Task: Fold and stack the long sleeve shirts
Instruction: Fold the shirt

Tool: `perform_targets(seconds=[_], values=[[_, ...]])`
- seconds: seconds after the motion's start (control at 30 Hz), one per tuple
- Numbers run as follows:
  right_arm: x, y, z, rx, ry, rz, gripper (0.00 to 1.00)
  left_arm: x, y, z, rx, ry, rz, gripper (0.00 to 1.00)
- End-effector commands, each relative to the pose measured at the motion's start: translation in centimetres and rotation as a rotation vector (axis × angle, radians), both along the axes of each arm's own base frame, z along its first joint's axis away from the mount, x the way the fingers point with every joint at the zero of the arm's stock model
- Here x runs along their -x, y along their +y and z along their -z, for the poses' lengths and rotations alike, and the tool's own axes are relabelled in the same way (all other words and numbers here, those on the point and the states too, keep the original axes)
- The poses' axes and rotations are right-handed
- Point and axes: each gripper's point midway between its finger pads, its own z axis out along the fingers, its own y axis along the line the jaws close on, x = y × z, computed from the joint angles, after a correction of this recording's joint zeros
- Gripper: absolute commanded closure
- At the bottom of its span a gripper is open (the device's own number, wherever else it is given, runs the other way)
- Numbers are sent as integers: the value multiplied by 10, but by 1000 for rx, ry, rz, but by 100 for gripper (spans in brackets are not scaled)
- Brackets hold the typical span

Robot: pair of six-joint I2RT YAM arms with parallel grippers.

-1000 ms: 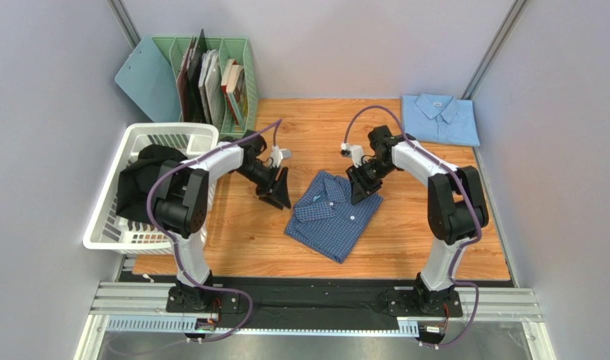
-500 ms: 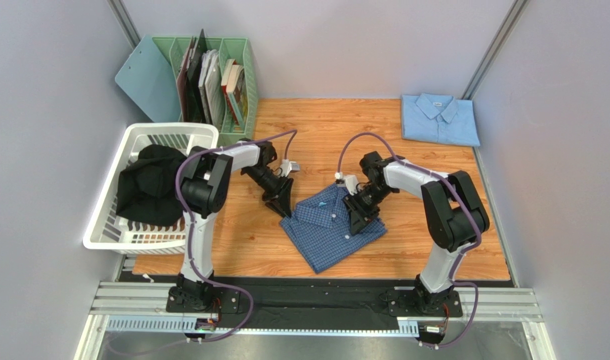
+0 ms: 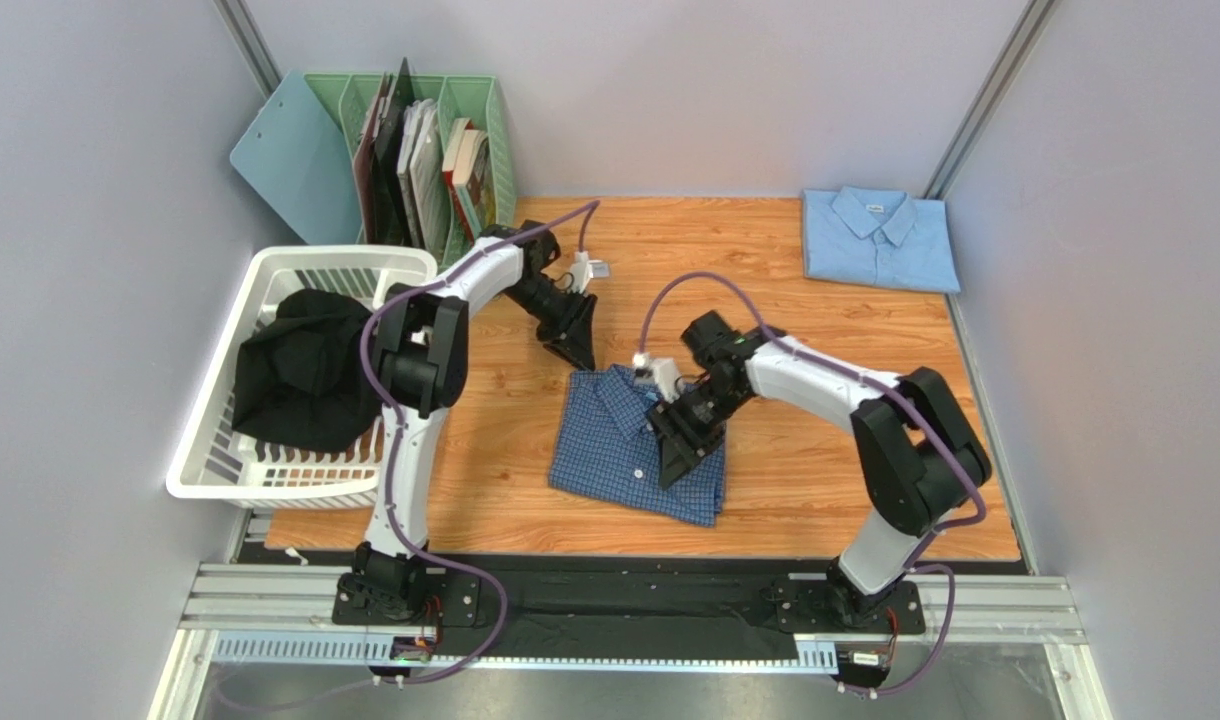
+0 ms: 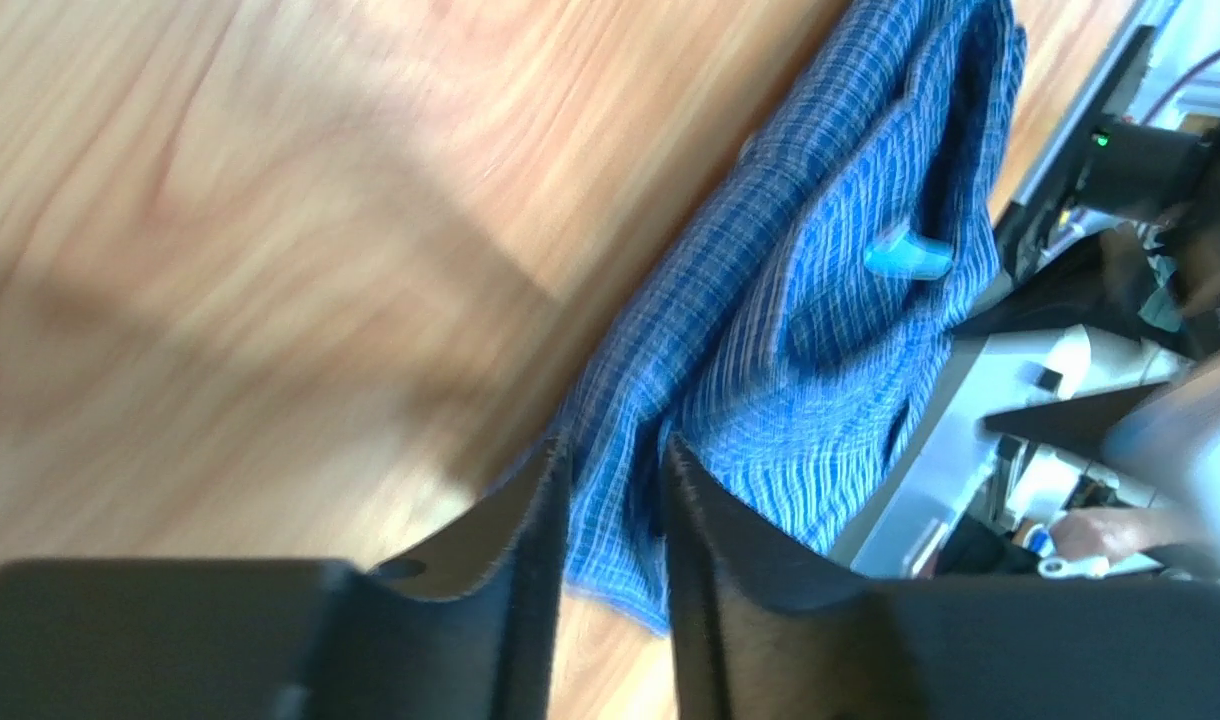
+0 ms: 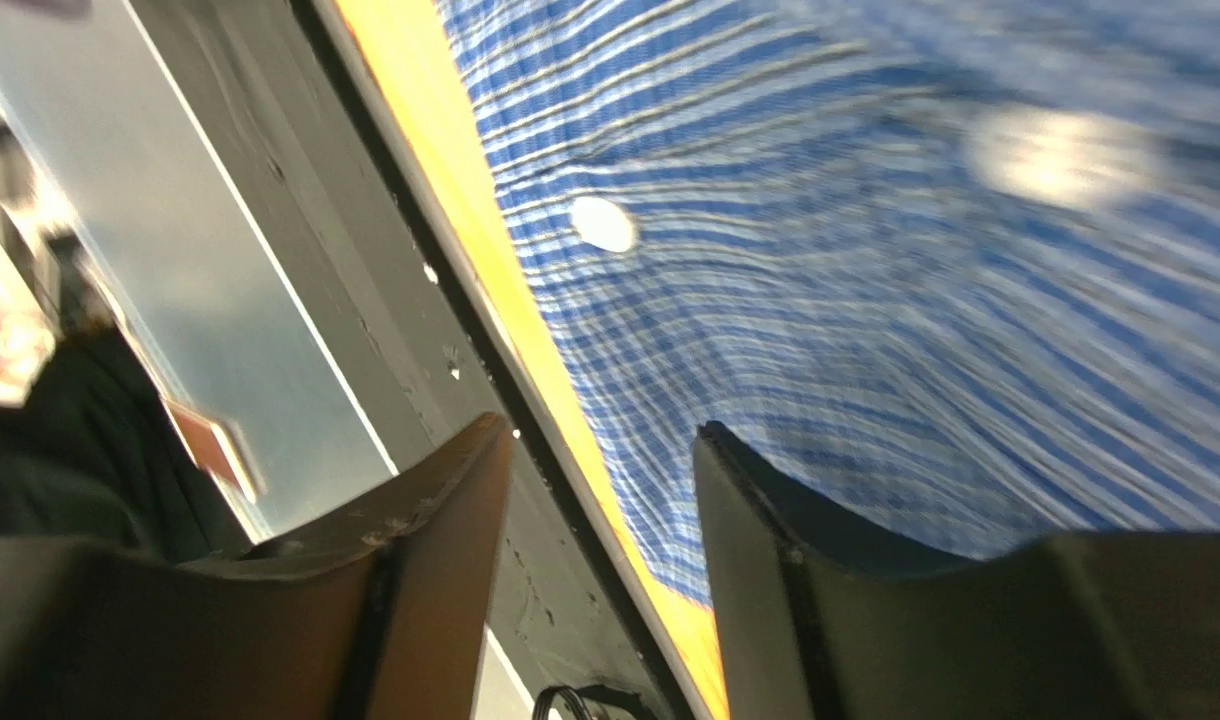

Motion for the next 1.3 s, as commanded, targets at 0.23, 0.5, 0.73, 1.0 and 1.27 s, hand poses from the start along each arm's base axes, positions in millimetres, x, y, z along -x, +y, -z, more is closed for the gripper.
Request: perform_targets(seconds=[0.23,0.5,0.73,1.0,1.27], values=[[-109,-67,-40,13,-165,382,46,27,48,-88,142,-201,-37,56],[-118,-80,-12,129,-154,375,46,36,42,-65,90,-168,27,56],[-115,-82,8,158,-121,370,49,45,29,-45,69,-155,71,56],[-118,-77,20,155,-93,380,51,41,22,-31,51,-150,87,56],[-117,-76,20,150,-85,382,61,39,10,-21,38,-144,103,56]])
